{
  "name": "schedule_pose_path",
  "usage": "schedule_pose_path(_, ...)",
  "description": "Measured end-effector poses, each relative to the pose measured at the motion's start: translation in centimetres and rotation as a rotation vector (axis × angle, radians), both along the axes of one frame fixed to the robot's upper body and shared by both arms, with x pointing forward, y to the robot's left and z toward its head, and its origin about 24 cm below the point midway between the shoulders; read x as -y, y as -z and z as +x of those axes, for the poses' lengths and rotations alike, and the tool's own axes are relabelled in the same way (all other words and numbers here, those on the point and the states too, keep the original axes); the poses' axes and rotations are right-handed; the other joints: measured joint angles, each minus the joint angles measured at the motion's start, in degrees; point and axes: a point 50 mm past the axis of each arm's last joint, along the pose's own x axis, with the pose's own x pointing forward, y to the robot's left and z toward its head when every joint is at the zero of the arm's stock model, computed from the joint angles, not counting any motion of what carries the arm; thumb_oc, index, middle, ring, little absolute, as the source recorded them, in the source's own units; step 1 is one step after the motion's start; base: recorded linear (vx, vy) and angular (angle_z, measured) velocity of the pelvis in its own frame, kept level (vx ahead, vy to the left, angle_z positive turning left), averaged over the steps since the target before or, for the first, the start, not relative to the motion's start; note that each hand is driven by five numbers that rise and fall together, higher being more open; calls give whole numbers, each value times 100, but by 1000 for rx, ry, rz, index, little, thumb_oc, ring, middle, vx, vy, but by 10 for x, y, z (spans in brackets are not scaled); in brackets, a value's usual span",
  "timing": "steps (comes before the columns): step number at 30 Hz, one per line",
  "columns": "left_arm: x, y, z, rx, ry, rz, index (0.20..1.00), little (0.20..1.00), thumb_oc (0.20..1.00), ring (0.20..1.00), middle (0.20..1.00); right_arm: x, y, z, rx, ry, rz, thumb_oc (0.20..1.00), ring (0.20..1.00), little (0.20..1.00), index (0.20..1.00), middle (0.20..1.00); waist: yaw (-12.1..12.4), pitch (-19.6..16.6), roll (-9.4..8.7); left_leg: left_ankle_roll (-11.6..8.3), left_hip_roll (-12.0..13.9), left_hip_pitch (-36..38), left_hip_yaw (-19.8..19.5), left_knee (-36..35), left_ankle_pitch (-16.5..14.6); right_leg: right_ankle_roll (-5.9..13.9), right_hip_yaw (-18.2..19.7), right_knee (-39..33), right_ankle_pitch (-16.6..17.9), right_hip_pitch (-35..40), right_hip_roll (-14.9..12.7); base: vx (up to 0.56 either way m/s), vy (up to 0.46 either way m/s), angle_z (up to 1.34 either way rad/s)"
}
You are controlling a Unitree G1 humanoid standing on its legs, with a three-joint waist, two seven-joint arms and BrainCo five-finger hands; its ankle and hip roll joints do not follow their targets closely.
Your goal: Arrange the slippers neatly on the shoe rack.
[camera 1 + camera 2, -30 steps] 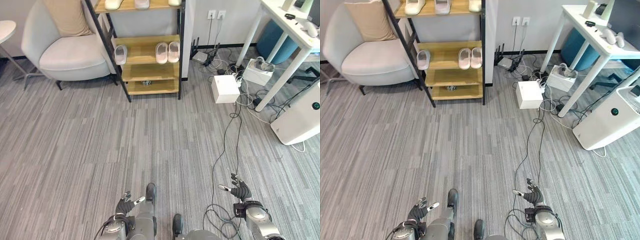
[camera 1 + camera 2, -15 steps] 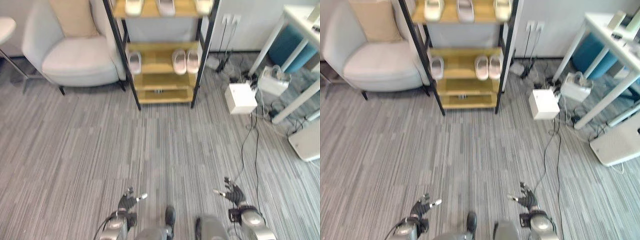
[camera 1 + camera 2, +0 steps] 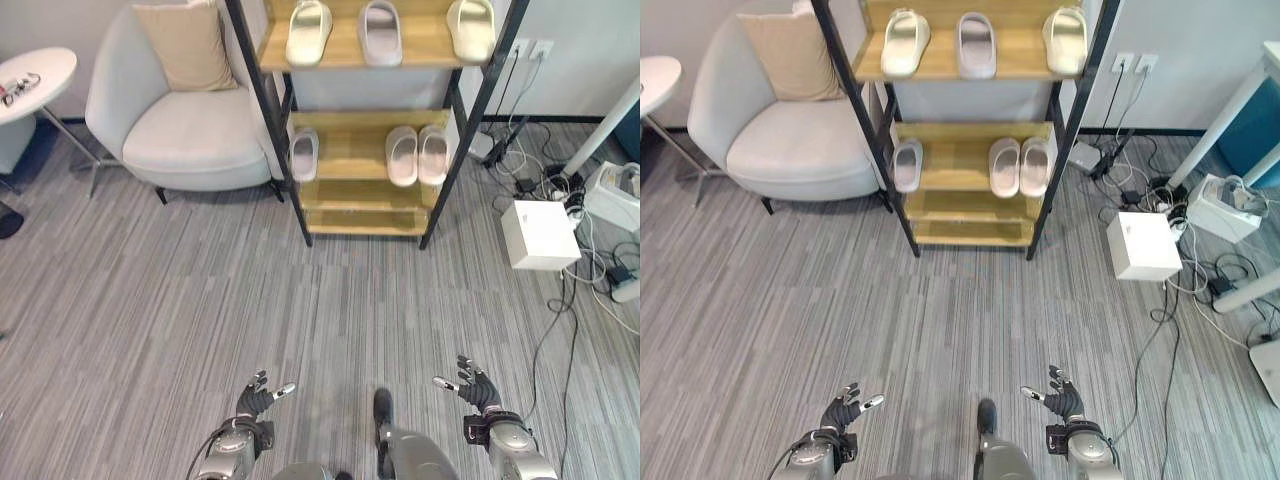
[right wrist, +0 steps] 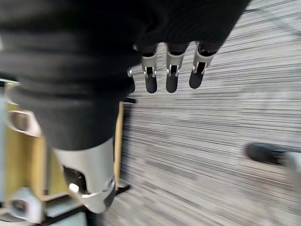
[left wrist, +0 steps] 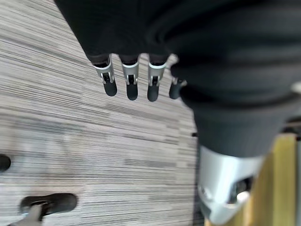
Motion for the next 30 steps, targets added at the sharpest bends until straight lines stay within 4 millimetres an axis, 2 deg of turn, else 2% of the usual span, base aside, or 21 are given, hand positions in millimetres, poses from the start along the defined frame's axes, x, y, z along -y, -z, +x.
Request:
schedule_pose_path(1,-1,-2,3,15,-2,0,1000,1000,1000,1000,1000,0,-2,4,8,2,1,1000,1000,1000,1000,1000,85,55,-91,-9,7,-213,-58,-18,5,-7,46,-91,-6,102,-35,328,-2,-31)
schedule_pose_path(2,0,-4,7,27,4,0,1000,1000,1000,1000,1000,0,-4,8,22,6,6,1000,1000,1000,1000,1000,131,130,-216,-25,74,-614,-111,-534,40,150,34,-241,116,295,-85,228,10,-27)
schedule_pose_path(4,0,-3,4,14,4,0,1000,1000,1000,1000,1000,-1,-5,11,30,3,8,1000,1000,1000,1000,1000,135,143,-218,-70,215,-869,-110,-1145,233,174,28,-262,-74,475,-68,350,58,-16)
schedule_pose_path(5,0,-1,1,7,2,0,1000,1000,1000,1000,1000,-2,-5,11,28,1,7,1000,1000,1000,1000,1000,149,154,-233,-63,316,-923,-131,-1695,448,269,89,-265,-151,618,-72,302,68,-12)
schedule_pose_path(6,-1,-1,1,3,3,3,1000,1000,1000,1000,1000,-3,-6,12,30,-3,5,1000,1000,1000,1000,1000,150,164,-200,-118,407,-1007,-154,-2068,681,190,142,-272,-383,711,-51,295,91,-18)
schedule_pose_path(7,-1,1,1,-11,0,5,1000,1000,1000,1000,1000,-2,-5,12,29,3,-1,1000,1000,1000,1000,1000,148,177,-134,-223,572,-1010,-234,-2780,1013,241,150,-272,-463,843,-6,268,92,-10)
schedule_pose_path(9,0,2,1,-22,1,6,1000,1000,1000,1000,1000,1,-5,11,23,7,-11,1000,1000,1000,1000,1000,151,192,-18,-275,818,-1193,-14,-2882,1174,347,184,-269,-580,1046,34,311,154,-22)
schedule_pose_path(10,-1,4,-3,-33,-3,8,1000,1000,1000,1000,1000,1,-4,9,18,6,-12,1000,1000,1000,1000,1000,139,178,39,-227,873,-1174,60,-2793,1219,562,269,-269,-670,1189,20,298,211,-64)
schedule_pose_path(11,1,7,-12,-49,-11,-3,1000,1000,1000,1000,1000,4,-3,4,6,3,-22,1000,1000,1000,1000,1000,253,53,205,-155,980,-1003,-59,-2814,1196,727,487,-269,-784,1292,57,284,207,-80)
schedule_pose_path(12,2,9,-16,-63,-16,-4,1000,1000,1000,1000,1000,5,-1,0,-7,2,-26,1000,1000,1000,1000,1000,287,20,202,-87,865,-888,-96,-2813,1599,891,593,-252,-867,1391,-20,191,139,-78)
schedule_pose_path(13,1,10,-18,-67,-15,0,1000,1000,1000,1000,1000,4,0,0,-10,-8,-30,1000,1000,1000,1000,1000,299,-16,144,-52,736,-834,-25,-2776,1659,1008,600,-212,-959,1437,-181,238,190,-48)
schedule_pose_path(14,1,11,-22,-79,-17,0,1000,1000,1000,1000,1000,4,1,-4,-19,-9,-34,1000,1000,1000,1000,1000,279,-73,89,82,554,-730,47,-2804,1930,1192,566,-146,-1099,1479,-404,202,188,-32)
schedule_pose_path(16,-1,8,-15,-61,-9,10,1000,1000,1000,1000,1000,-1,4,-6,-25,4,-12,1000,1000,1000,1000,1000,262,-125,-9,399,254,-443,233,-2994,1868,1454,493,346,-1261,1374,-762,176,205,-30)
schedule_pose_path(18,-4,5,-7,-40,-3,18,1000,1000,1000,1000,1000,-10,6,-5,-27,-18,14,1000,1000,1000,1000,1000,262,-152,3,586,167,-346,318,-2995,1788,1596,473,1112,-1430,1016,-859,96,109,-26)
schedule_pose_path(19,-4,4,-6,-34,-1,19,1000,1000,1000,1000,1000,-14,6,-4,-25,-24,22,1000,1000,1000,1000,1000,270,-156,16,619,169,-303,349,-2994,1764,1596,487,1398,-1602,875,-872,120,70,-18)
schedule_pose_path(21,-4,2,-2,-25,8,23,1000,1000,1000,1000,1000,-20,6,-3,-20,-39,37,1000,1000,1000,1000,1000,271,-167,31,742,186,-152,342,-2995,1609,1611,473,2043,-1678,491,-844,149,27,-16)
schedule_pose_path(23,-4,3,-2,-29,12,24,1000,1000,1000,1000,1000,-22,6,-1,-17,-43,37,1000,1000,1000,1000,1000,266,-179,45,769,207,-69,408,-2997,1589,1489,390,2304,-1752,205,-863,131,-45,-11)
schedule_pose_path(25,-2,3,-4,-33,32,24,1000,1000,1000,1000,1000,-22,6,0,-16,-45,36,1000,1000,1000,1000,1000,228,-200,74,738,261,-34,424,-2998,1526,1466,151,1859,-1688,-133,-856,230,-128,-5)
schedule_pose_path(26,-1,5,-5,-43,39,27,1000,1000,1000,1000,1000,-22,5,1,-15,-48,37,1000,1000,1000,1000,1000,234,-197,65,687,300,-11,461,-3000,1391,1446,92,1337,-1457,-328,-838,226,-129,-17)
schedule_pose_path(28,-1,9,-12,-69,32,25,1000,1000,1000,1000,1000,-23,5,2,-13,-47,37,1000,1000,1000,1000,1000,120,-205,46,625,350,67,452,-3001,1351,1508,13,753,-812,-431,-855,247,-137,-10)
schedule_pose_path(30,-2,10,-15,-80,27,25,1000,1000,1000,1000,1000,-22,6,0,-18,-44,35,1000,1000,1000,1000,1000,64,-206,-33,555,397,109,447,-3009,1295,1520,-57,228,-398,-521,-848,248,-139,-2)
